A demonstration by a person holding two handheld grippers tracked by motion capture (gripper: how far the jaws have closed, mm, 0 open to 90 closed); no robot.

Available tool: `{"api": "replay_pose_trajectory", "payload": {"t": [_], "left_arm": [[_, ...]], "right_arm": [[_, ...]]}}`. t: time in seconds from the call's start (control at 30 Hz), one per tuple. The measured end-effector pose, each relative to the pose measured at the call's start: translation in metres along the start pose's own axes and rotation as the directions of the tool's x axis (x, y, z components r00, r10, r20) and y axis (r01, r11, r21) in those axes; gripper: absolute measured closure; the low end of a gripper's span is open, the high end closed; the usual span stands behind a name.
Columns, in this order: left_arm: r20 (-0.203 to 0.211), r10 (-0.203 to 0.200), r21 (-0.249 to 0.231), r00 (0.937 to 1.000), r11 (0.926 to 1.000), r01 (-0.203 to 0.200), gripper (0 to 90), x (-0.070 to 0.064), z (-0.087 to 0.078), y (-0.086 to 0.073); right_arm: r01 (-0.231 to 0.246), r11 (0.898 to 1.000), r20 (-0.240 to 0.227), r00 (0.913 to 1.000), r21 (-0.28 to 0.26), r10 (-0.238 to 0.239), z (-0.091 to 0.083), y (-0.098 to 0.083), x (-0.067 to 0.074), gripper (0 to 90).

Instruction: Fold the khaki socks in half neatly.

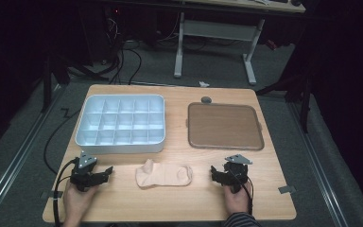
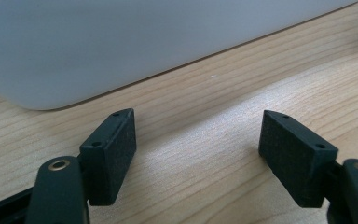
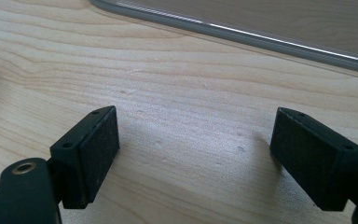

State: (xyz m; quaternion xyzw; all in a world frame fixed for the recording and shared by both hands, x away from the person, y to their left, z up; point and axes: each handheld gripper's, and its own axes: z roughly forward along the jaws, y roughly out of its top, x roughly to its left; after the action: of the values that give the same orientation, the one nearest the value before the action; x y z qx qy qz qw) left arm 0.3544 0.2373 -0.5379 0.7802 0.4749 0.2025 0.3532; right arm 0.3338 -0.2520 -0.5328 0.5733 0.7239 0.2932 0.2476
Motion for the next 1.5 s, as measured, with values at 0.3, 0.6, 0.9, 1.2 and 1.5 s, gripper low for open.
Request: {"api": "replay_pose_trajectory", "payload": {"t": [0.3, 0.6, 0.9, 1.2, 1.5], "left_arm": [[0.004, 0.007, 0.006, 1.0, 1.0, -0.007, 25.2, 0.0, 0.002, 0.002], [0.013, 0.015, 0.008, 0.9998, 0.9998, -0.015, 23.5, 0.0, 0.002, 0.002], [0.01, 0.015, 0.016, 0.9998, 0.9998, -0.015, 30.2, 0.001, 0.001, 0.003], [0.073, 0.023, 0.013, 0.9971, 0.9996, -0.024, 33.7, -0.004, -0.001, 0.007], [0.157, 0.025, -0.002, 0.9873, 0.9997, -0.025, 36.0, -0.02, -0.003, 0.015]], "right_arm": [[0.004, 1.0, -0.007, 1.0, 0.002, -0.004, 0.0, 0.0, 0.001, 15.3], [0.019, 1.0, -0.021, 0.9996, 0.002, -0.019, 0.0, 0.0, 0.001, 15.1], [0.043, 0.999, -0.026, 0.9987, -0.029, -0.044, -0.006, -0.004, 0.003, 33.2], [0.033, 0.999, -0.03, 0.9989, -0.04, -0.034, -0.007, -0.005, 0.006, 47.4], [0.03, 0.999, -0.085, 0.9958, -0.039, -0.033, -0.012, -0.007, 0.014, 56.8]]}}
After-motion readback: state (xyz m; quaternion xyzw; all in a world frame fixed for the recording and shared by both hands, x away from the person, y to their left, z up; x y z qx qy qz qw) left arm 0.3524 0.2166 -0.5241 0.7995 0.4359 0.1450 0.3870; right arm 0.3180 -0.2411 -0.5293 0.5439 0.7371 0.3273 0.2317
